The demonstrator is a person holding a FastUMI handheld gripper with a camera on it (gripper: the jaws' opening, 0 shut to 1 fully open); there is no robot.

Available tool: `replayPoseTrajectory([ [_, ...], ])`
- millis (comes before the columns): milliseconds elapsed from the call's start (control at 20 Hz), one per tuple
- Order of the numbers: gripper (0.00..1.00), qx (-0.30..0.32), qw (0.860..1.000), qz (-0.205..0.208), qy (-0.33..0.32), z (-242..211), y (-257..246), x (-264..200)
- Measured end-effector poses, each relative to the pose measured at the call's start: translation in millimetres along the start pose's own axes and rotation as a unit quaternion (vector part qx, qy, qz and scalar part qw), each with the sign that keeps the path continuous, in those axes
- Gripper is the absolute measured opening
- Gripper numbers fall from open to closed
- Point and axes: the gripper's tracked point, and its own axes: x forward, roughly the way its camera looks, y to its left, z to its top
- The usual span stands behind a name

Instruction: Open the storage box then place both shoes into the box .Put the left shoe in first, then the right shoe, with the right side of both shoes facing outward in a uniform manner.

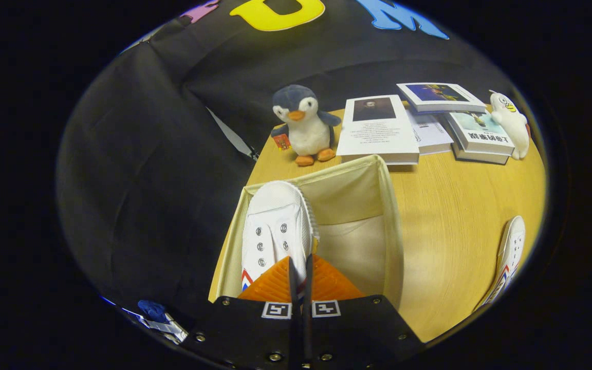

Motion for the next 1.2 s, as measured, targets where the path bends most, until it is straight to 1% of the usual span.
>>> replayPoseTrajectory([
  [200,0.0,0.001,0.999,-0.032,0.018,-12,-4,22],
  [500,0.01,-0.012,0.997,-0.06,0.036,-24,3,42],
  [550,0.08,-0.017,0.998,-0.052,0.04,-26,9,43],
  [600,0.11,-0.016,0.999,-0.03,0.038,-29,21,45],
  [750,0.72,-0.039,0.999,-0.005,0.013,-20,38,26],
  [850,0.99,-0.075,0.997,0.002,-0.014,-9,41,6],
  [1050,0.99,-0.123,0.99,0.014,-0.064,15,31,-41],
  [1200,0.99,-0.149,0.984,0.004,-0.095,29,4,-76],
])
